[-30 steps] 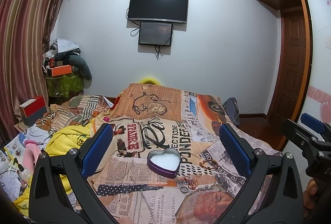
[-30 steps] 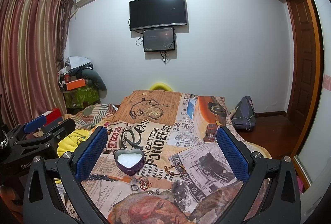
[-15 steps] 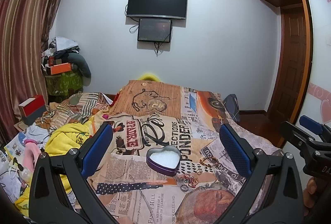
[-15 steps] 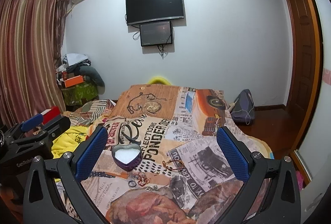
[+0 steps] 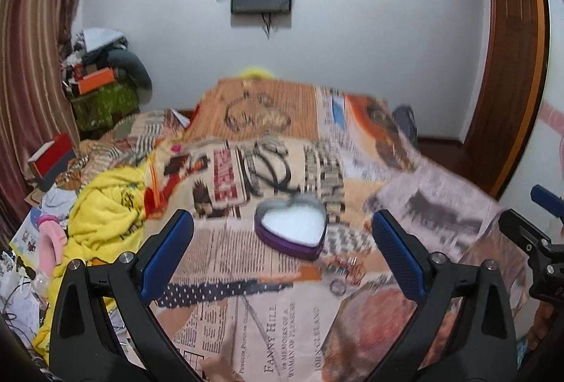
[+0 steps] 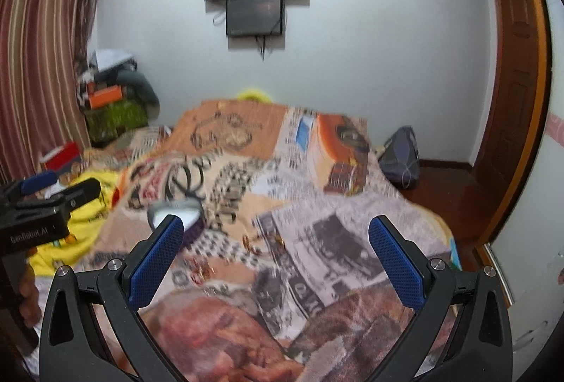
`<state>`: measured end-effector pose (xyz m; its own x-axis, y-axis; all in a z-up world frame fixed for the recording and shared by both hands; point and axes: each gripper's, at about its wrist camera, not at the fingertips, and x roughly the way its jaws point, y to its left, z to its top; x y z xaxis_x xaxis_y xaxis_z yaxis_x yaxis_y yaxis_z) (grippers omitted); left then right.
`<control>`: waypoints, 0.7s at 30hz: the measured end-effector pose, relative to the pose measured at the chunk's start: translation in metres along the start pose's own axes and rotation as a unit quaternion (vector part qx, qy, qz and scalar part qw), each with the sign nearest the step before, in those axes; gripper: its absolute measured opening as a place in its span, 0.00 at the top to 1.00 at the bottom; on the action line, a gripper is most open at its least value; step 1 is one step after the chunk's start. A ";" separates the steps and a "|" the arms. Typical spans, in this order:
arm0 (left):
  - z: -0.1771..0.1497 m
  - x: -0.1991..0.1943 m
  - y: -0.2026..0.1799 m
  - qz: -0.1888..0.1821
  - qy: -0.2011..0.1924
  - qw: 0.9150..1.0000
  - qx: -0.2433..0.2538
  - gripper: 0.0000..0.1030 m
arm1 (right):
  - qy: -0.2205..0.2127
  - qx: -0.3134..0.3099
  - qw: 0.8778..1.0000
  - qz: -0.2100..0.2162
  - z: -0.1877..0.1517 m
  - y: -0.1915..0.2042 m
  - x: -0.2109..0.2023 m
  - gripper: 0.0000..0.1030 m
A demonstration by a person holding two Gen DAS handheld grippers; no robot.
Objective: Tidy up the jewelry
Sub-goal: 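Move both tools down toward the jewelry beside the purple heart tin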
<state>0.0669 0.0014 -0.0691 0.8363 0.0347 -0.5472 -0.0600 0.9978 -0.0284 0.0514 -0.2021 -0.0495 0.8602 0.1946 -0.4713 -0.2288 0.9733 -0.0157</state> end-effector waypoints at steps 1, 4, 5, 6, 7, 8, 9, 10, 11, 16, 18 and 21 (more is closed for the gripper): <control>-0.005 0.007 -0.001 -0.003 0.013 1.000 0.005 0.06 | 0.011 -0.001 1.000 0.001 -0.003 -0.001 0.005 0.00; -0.018 0.028 -0.002 -0.016 0.053 0.998 0.013 0.14 | 0.046 0.000 0.999 0.016 -0.013 -0.004 0.017 0.07; -0.023 0.035 -0.002 -0.019 0.066 0.998 0.015 0.18 | 0.061 0.005 0.998 0.030 -0.018 -0.006 0.023 0.10; -0.027 0.041 -0.003 -0.022 0.078 0.997 0.017 0.22 | 0.074 0.012 0.996 0.040 -0.022 -0.008 0.028 0.15; -0.031 0.048 -0.003 -0.024 0.089 0.996 0.020 0.24 | 0.084 0.016 0.995 0.049 -0.024 -0.010 0.032 0.17; -0.033 0.052 -0.003 -0.027 0.097 0.995 0.021 0.27 | 0.096 0.020 0.993 0.058 -0.027 -0.010 0.037 0.24; -0.037 0.057 -0.004 -0.032 0.106 0.994 0.023 0.29 | 0.111 0.023 0.991 0.070 -0.030 -0.010 0.042 0.30; -0.040 0.061 -0.004 -0.037 0.115 0.992 0.023 0.29 | 0.117 0.024 0.990 0.075 -0.033 -0.010 0.045 0.33; -0.044 0.066 -0.005 -0.044 0.126 0.991 0.021 0.32 | 0.129 0.026 0.988 0.086 -0.036 -0.009 0.051 0.37; -0.055 0.084 -0.005 -0.077 0.168 0.983 0.011 0.47 | 0.173 0.039 0.973 0.145 -0.047 -0.002 0.071 0.54; -0.059 0.090 -0.007 -0.090 0.181 0.979 0.011 0.53 | 0.188 0.040 0.967 0.166 -0.052 0.003 0.078 0.60; -0.062 0.096 -0.012 -0.108 0.195 0.975 0.016 0.60 | 0.208 0.034 0.957 0.197 -0.057 0.011 0.085 0.68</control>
<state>0.1137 -0.0104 -0.1733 0.5557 -0.1938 -0.8085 0.1165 0.9810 -0.1551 0.0959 -0.1816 -0.1401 0.4539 0.4968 -0.7397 -0.4556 0.8428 0.2865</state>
